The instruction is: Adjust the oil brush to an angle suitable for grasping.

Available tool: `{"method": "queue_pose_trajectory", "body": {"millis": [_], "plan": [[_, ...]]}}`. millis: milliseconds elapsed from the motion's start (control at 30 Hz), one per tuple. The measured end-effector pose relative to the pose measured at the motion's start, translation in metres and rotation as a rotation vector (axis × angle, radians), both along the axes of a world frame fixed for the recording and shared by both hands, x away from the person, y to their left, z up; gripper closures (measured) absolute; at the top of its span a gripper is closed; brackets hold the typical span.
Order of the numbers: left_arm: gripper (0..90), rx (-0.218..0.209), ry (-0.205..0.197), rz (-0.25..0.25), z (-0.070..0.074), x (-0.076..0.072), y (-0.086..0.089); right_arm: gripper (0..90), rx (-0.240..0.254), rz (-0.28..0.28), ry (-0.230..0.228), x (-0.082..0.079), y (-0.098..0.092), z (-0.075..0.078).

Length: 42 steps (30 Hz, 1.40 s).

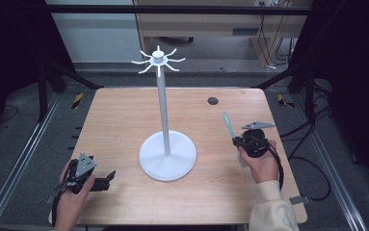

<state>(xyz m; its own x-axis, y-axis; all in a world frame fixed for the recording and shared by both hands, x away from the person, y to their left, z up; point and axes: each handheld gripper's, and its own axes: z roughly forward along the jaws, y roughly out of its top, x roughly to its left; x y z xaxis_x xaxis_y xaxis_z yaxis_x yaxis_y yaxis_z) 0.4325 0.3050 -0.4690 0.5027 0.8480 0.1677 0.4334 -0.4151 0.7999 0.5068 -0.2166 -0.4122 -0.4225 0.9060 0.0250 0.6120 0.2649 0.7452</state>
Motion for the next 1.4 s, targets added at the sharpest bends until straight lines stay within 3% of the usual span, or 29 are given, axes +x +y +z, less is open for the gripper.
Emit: {"method": "queue_pose_trajectory", "body": {"millis": [367,467,567,667,867,933,1100,1400], "plan": [[2.5,-0.004,0.0,0.0,0.0,-0.001,0.0,82.8,0.074,0.047,-0.103,-0.004,0.013,0.028],[2.5,-0.004,0.004,0.004,-0.001,-0.002,0.001,82.8,0.11,0.05,-0.122,0.004,0.015,0.041],[2.5,-0.031,0.014,0.009,-0.002,-0.002,0.003,82.8,0.13,0.045,-0.138,0.014,0.018,0.053],[2.5,-0.034,0.006,0.019,-0.001,-0.003,0.005,82.8,0.128,0.058,-0.139,0.025,0.022,0.06],[2.5,-0.026,0.004,0.016,0.0,-0.001,0.003,82.8,0.137,0.077,-0.149,0.032,0.026,0.053],[2.5,-0.021,-0.001,0.013,0.001,0.0,0.001,82.7,0.114,0.088,-0.145,0.03,0.029,0.05],[2.5,-0.011,-0.007,0.02,0.002,0.001,0.0,82.7,0.121,0.105,-0.141,0.023,0.031,0.045],[2.5,-0.008,-0.012,0.009,0.003,0.005,-0.003,82.8,0.121,0.127,-0.198,0.012,0.037,0.063]]}}
